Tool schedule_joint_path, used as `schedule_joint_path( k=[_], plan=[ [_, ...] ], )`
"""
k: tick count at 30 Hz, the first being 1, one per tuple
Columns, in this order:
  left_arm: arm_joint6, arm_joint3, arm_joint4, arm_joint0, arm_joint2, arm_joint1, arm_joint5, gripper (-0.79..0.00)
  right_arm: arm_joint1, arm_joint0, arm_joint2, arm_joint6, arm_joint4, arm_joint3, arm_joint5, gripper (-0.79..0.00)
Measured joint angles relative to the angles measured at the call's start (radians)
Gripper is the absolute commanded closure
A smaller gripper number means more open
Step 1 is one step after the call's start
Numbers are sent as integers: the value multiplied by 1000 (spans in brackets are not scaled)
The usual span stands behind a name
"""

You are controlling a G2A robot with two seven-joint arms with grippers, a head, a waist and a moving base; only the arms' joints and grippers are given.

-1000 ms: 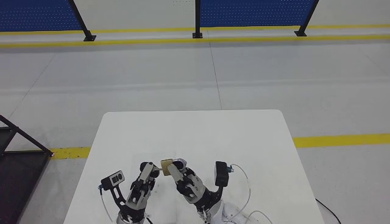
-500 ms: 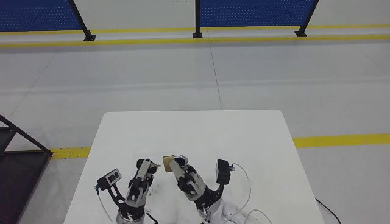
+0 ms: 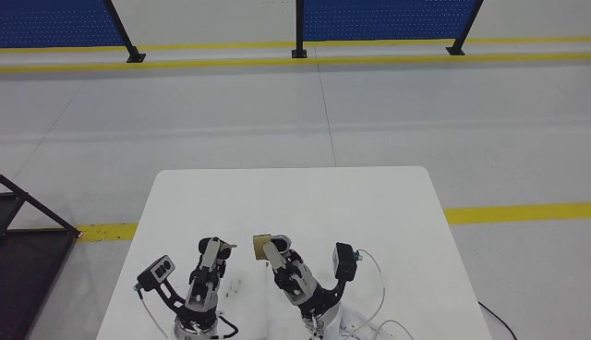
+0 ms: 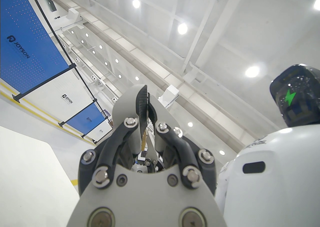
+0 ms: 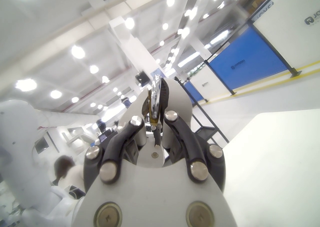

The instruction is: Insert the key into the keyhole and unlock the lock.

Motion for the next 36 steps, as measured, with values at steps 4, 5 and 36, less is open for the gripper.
schedule_joint_path(
  k=[4, 5, 36],
  plan=[
    [-4, 0, -2, -4, 1, -1, 8, 0, -2, -3, 2, 14, 19, -12, 12, 0],
    [-5, 1, -2, -10, 2, -2, 17, 0, -3, -4, 3, 13, 23, -16, 19, 0],
    [323, 103, 333, -75, 84, -88, 7, 0, -29, 29, -28, -8, 53, 6, 50, 0]
  ],
)
